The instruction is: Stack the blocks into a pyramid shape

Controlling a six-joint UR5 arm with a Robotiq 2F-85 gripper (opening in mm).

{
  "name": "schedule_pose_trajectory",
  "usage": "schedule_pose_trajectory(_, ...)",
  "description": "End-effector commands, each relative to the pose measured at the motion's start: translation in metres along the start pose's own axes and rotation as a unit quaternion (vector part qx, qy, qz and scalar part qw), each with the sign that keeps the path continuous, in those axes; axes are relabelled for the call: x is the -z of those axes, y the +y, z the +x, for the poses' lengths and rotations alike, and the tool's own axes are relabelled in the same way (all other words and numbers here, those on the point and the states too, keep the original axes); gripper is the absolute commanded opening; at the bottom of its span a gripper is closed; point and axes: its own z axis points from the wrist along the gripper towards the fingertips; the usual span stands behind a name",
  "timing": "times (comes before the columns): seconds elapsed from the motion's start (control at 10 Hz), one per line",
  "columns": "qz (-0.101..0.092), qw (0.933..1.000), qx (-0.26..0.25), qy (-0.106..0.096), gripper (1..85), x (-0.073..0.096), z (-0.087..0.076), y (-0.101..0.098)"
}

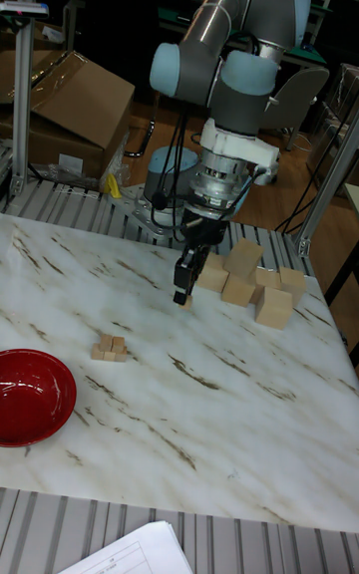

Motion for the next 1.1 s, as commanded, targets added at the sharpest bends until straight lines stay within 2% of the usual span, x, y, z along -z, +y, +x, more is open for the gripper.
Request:
schedule_pose_trajectory(0.0,-0.03,0.9994,0.016,0.001,1.0,-0.009,-0.005,-0.002)
schedule_pose_trajectory(0.2,-0.06,0.997,0.046,-0.014,1.0,-0.02,-0.016,0.005)
schedule_pose_trajectory(0.4,-0.077,0.994,0.07,-0.034,1.0,-0.028,-0.028,0.007)
schedule_pose_trajectory(0.5,-0.076,0.9937,0.076,-0.033,1.0,-0.03,-0.027,0.006)
schedule_pose_trajectory(0.6,-0.083,0.9938,0.061,-0.042,1.0,-0.029,-0.032,0.009)
schedule_pose_trajectory(0.8,-0.08,0.9944,0.061,-0.032,1.0,-0.029,-0.03,0.007)
schedule_pose_trajectory(1.0,-0.074,0.9961,0.036,-0.031,1.0,-0.028,-0.036,0.003)
